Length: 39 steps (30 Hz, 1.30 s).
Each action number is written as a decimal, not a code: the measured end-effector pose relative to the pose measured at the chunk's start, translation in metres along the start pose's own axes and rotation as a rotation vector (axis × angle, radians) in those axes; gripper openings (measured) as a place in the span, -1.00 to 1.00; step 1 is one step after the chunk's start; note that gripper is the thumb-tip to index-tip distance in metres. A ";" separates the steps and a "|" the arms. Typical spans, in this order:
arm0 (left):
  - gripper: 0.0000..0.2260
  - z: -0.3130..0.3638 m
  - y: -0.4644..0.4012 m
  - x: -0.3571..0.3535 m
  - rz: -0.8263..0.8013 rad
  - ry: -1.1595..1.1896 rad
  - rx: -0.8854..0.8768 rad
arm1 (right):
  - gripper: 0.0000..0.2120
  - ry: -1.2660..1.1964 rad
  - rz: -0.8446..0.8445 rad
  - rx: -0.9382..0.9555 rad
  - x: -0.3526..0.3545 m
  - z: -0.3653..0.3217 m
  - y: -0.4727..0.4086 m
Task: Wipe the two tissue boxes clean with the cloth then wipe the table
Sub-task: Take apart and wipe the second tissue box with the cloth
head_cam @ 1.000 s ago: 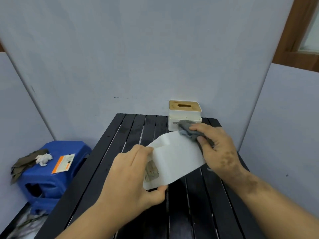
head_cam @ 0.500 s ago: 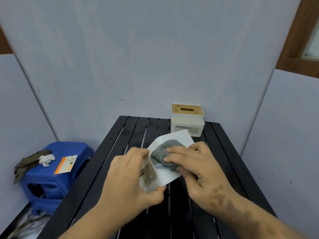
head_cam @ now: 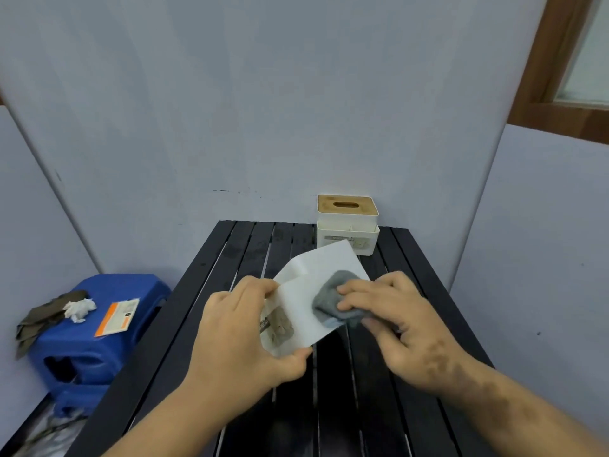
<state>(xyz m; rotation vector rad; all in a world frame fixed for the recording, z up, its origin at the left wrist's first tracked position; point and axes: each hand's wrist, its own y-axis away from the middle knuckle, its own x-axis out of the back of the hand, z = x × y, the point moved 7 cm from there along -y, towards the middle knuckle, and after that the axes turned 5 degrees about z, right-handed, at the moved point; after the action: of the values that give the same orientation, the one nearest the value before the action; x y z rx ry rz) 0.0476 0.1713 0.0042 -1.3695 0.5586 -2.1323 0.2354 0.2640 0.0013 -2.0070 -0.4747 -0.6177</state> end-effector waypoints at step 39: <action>-0.33 -0.026 -0.008 0.002 -0.122 0.060 0.068 | -0.60 0.113 0.140 -0.186 -0.001 0.029 -0.035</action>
<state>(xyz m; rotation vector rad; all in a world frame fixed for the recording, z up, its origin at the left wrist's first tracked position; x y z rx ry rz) 0.0215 0.1775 -0.0001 -1.3371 0.4310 -2.2742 0.2216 0.3057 0.0121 -2.1455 -0.2131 -0.7048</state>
